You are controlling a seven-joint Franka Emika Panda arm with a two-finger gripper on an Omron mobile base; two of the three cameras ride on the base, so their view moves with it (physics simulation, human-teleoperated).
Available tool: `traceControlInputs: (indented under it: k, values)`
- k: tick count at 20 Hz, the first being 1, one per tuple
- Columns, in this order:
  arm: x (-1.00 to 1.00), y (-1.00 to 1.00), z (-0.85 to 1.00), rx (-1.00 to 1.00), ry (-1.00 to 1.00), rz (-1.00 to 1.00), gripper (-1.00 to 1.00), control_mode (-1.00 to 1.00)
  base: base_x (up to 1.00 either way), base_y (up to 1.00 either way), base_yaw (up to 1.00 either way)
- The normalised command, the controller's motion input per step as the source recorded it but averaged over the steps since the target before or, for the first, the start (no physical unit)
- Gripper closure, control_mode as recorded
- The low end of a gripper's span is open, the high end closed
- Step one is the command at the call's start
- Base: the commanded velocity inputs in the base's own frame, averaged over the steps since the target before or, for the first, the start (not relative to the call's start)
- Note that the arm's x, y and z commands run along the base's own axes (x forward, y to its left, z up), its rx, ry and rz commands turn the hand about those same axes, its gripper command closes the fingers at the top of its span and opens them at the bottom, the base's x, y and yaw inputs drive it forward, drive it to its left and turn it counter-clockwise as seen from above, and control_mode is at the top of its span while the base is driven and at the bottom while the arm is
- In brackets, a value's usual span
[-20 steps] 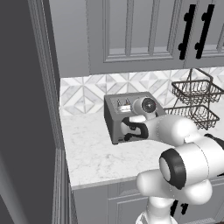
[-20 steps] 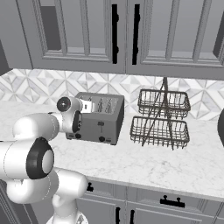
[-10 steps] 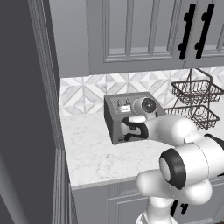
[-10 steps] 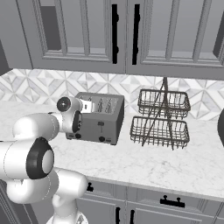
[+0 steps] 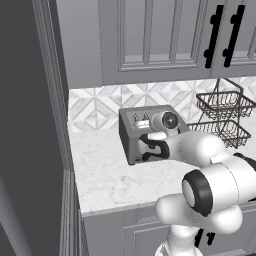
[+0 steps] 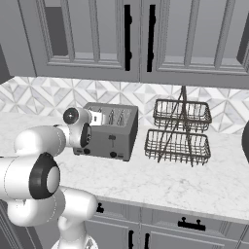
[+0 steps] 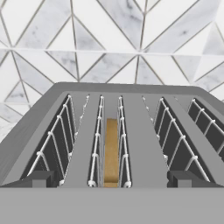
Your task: Start the toaster. Once the lever pops up, take the bread to the plate on the dining counter.
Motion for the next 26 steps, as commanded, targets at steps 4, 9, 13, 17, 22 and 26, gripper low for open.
traceControlInputs:
  k: [4, 9, 13, 17, 22, 26]
  values:
    - [0.0, 0.0, 0.0, 0.0, 0.0, 0.0, -1.0, -1.0, 0.0, 0.0, 0.0]
    - [0.0, 0.0, 0.0, 0.0, 0.0, 0.0, -1.0, -1.0, 0.0, 0.0, 0.0]
    - [0.0, 0.0, 0.0, 0.0, 0.0, 0.0, -1.0, -1.0, 0.0, 0.0, 0.0]
    - [0.0, 0.0, 0.0, 0.0, 0.0, 0.0, -1.0, -1.0, 0.0, 0.0, 0.0]
    - [0.0, 0.0, 0.0, 0.0, 0.0, 0.0, -1.0, -1.0, 0.0, 0.0, 0.0]
    - [0.0, 0.0, 0.0, 0.0, 0.0, 0.0, -1.0, -1.0, 0.0, 0.0, 0.0]
